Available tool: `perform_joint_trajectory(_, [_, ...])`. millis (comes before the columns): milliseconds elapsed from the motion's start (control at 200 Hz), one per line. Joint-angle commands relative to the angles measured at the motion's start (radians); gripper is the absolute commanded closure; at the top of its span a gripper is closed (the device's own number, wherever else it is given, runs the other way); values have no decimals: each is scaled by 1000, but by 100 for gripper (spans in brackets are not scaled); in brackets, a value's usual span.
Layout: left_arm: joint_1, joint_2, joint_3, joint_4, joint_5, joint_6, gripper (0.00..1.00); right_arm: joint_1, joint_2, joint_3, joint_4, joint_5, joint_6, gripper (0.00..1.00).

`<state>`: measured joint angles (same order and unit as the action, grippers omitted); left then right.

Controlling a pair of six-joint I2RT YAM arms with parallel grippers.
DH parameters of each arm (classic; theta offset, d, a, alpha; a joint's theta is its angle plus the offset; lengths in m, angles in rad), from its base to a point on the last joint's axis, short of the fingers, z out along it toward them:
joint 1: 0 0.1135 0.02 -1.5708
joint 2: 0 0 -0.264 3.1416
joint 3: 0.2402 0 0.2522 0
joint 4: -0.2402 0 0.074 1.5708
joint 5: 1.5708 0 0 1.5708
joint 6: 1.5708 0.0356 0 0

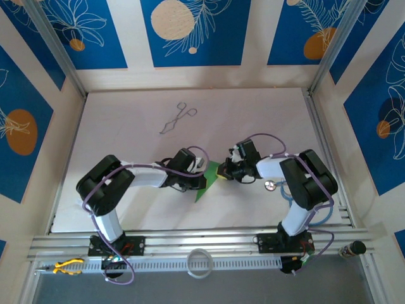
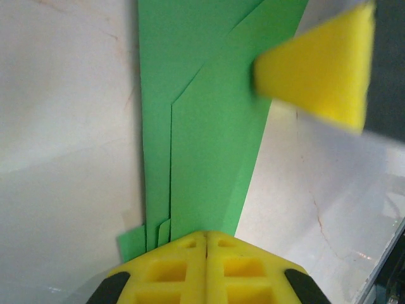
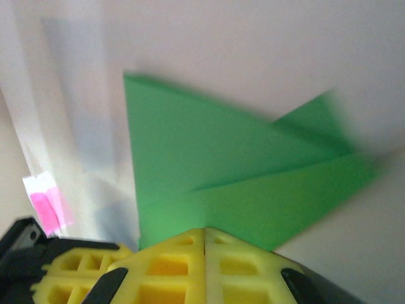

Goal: Fold a paper plane with a square sheet of paper (pick it up from the middle)
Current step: Fold the wing for the fifth time at the center of the table.

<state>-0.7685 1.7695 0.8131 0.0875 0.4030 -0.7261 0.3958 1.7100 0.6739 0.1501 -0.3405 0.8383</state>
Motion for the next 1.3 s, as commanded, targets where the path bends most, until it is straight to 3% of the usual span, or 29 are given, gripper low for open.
perform_joint_trajectory(0, [-6, 41, -48, -63, -9, -25, 100, -64, 21, 47, -20, 1, -35, 95])
perform_joint_trajectory(195, [-20, 43, -56, -10, -32, -104, 100, -129, -3, 82, -44, -34, -46, 94])
perform_joint_trajectory(440, [-89, -20, -27, 46, -190, -265, 98, -118, -158, 16, -103, -18, -46, 91])
perform_joint_trajectory(720, [-102, -157, 41, -117, -309, -176, 79, -56, -298, -100, -122, 12, 9, 88])
perform_joint_trajectory(825, [-64, -171, 33, -171, -289, -124, 77, -28, -323, -127, -117, 34, 32, 87])
perform_joint_trajectory(1071, [17, -101, 31, -121, -81, -69, 76, 28, -312, -154, -84, 58, 69, 86])
perform_joint_trajectory(1296, [18, -52, 67, -160, -59, -43, 72, 68, -275, -158, -54, 67, 89, 85])
